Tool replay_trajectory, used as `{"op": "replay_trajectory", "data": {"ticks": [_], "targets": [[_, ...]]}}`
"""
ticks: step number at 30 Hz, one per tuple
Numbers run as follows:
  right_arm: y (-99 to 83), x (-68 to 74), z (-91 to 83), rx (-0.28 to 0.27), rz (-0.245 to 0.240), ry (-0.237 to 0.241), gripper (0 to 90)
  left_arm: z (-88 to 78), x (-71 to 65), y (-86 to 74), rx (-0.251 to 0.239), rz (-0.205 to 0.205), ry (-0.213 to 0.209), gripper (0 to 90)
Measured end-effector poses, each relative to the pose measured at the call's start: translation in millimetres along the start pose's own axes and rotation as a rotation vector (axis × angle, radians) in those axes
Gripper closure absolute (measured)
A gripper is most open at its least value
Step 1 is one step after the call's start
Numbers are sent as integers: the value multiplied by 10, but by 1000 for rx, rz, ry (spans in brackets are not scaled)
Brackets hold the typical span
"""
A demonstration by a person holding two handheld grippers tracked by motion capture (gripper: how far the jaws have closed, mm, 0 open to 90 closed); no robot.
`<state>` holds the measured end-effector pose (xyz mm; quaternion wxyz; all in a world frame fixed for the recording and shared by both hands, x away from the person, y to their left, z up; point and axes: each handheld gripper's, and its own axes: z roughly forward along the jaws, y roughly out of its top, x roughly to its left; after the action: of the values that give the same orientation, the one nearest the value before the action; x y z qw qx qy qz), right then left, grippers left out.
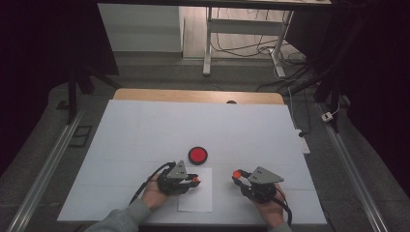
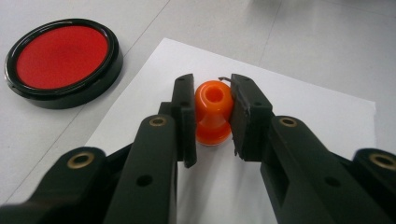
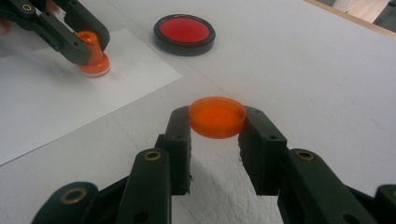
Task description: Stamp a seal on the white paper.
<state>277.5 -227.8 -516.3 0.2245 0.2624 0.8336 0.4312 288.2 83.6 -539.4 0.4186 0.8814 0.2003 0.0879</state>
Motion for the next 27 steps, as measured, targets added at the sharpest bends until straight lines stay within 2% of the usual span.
{"op": "replay_trajectory", "data": {"ticks": [27], "targets": [[5, 3, -8, -4, -1, 1, 641, -3, 3, -16, -7, 10, 0, 722]]}}
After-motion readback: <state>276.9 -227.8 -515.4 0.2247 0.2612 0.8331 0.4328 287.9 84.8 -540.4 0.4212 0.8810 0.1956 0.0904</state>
